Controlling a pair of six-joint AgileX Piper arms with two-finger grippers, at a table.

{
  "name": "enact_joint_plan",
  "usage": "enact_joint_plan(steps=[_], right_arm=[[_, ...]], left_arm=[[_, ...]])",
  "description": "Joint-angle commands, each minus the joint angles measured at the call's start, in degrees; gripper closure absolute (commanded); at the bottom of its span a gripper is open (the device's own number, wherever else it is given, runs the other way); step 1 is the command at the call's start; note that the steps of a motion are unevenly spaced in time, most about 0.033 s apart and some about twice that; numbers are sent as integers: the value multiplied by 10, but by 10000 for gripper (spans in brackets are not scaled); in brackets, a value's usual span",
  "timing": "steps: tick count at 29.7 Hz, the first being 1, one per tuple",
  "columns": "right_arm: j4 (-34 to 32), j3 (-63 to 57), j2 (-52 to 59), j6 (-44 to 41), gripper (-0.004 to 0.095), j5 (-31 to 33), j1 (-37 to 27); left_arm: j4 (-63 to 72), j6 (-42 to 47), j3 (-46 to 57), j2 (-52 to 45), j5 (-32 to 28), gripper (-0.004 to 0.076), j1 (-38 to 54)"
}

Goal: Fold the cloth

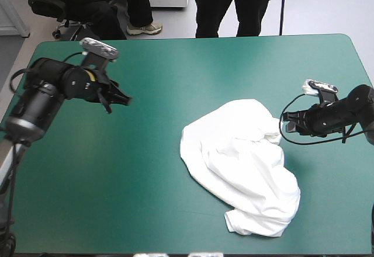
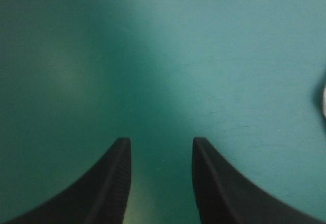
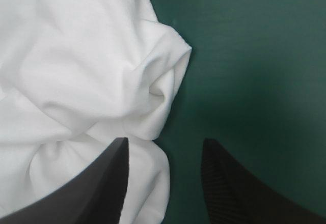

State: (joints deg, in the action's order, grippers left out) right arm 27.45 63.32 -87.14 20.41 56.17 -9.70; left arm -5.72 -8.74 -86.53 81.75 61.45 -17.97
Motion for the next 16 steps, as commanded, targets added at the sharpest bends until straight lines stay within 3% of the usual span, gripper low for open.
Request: enact_joint_plan(steps=[1, 5, 8, 16], right_arm=[[20, 15, 19, 8, 492, 3, -4], [25, 15, 20, 14, 492, 15, -4], [25, 15, 21, 20, 492, 20, -4], [13, 16, 63, 22, 494, 30, 28]], left_arm=[[-53, 65, -18, -69, 3, 438, 22], [-103, 117, -18, -113, 53, 438, 26], [-123, 135, -18, -134, 127, 438, 26], [-124, 169, 69, -217, 125, 438, 32]])
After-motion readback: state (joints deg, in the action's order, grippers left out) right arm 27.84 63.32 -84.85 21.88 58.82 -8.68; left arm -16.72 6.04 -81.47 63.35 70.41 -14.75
